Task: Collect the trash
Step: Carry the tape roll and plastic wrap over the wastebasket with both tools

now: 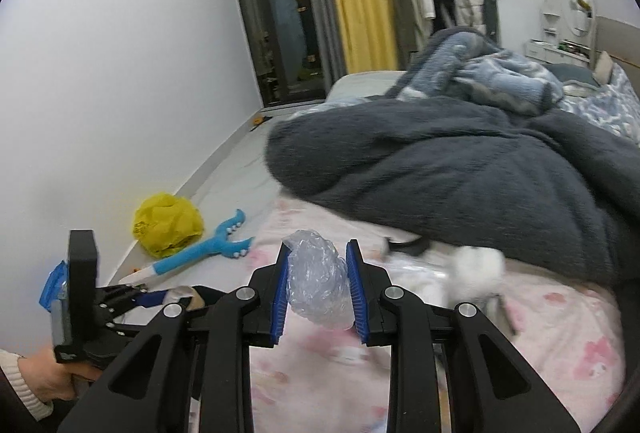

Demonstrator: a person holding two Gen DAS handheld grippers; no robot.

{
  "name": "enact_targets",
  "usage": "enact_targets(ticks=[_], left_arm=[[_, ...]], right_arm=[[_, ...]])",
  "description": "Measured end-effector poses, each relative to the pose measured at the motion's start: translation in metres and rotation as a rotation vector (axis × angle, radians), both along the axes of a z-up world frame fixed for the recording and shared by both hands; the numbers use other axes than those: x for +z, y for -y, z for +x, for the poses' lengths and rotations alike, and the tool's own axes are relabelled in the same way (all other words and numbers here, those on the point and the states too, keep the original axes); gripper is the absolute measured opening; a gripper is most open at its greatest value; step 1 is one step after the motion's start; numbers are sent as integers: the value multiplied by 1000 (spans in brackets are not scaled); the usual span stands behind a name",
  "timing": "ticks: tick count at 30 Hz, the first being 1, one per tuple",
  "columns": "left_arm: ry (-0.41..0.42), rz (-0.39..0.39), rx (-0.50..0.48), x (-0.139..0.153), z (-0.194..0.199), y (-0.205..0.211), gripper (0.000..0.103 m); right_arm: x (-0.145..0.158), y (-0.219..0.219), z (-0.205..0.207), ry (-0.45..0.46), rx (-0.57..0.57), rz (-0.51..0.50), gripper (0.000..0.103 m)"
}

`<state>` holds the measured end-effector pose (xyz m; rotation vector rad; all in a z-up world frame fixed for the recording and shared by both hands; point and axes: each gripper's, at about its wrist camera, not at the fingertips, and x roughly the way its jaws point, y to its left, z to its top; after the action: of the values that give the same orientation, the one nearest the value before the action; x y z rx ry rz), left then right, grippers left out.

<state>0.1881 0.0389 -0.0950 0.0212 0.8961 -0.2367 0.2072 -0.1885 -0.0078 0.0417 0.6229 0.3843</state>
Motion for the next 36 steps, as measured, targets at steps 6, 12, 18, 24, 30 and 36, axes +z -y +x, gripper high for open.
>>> enact_targets(ticks=[6, 12, 18, 24, 30, 36], left_arm=[[-63, 34, 51, -19, -1, -30, 55], [-157, 44, 84, -44, -1, -61, 55], [-245, 70, 95, -69, -6, -86, 55], [-328, 63, 91, -88, -12, -105, 57], [-333, 31, 74, -88, -19, -120, 73], [-269, -7, 94, -68, -24, -137, 73]], right_arm=[[-13, -55, 5, -45, 88, 37, 27], [-27, -110, 6, -92, 178, 38, 27], [-46, -160, 5, -146, 249, 22, 27], [-67, -191, 12, -206, 280, 9, 27], [-84, -213, 18, -260, 286, 3, 27], [-109, -235, 25, -320, 303, -34, 27]])
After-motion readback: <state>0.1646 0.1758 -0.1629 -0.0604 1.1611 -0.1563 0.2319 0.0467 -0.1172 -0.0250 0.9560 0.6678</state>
